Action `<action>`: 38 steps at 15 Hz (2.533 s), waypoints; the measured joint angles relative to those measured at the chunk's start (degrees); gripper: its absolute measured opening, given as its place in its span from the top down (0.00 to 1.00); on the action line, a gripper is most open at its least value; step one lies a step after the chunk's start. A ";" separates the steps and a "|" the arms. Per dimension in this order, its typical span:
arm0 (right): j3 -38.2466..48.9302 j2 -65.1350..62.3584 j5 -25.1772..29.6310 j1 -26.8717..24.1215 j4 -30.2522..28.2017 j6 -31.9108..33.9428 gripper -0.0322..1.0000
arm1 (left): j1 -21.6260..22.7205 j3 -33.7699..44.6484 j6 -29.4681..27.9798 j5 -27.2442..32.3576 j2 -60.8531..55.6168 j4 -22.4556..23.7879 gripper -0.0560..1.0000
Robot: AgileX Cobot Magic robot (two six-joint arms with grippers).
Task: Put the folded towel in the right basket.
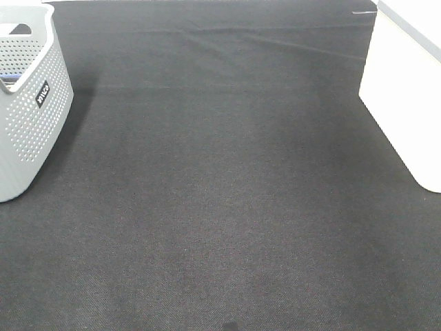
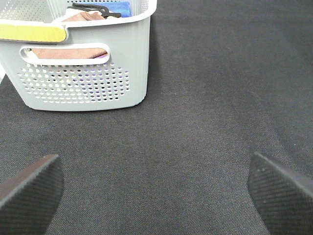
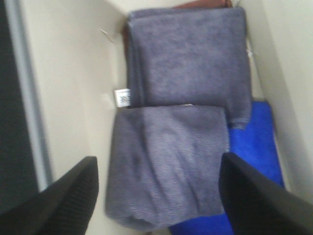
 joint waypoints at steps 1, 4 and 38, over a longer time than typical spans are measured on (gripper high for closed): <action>0.00 -1.15 0.17 0.40 1.38 0.00 0.33 | 0.00 0.00 0.00 0.00 0.00 0.00 0.03; 0.00 -4.24 0.29 4.76 2.23 0.11 0.31 | 0.00 0.00 0.00 0.00 0.00 0.00 0.03; 91.10 -103.25 -8.25 17.30 -3.90 1.78 0.29 | 0.00 0.00 0.00 0.00 0.00 0.00 0.03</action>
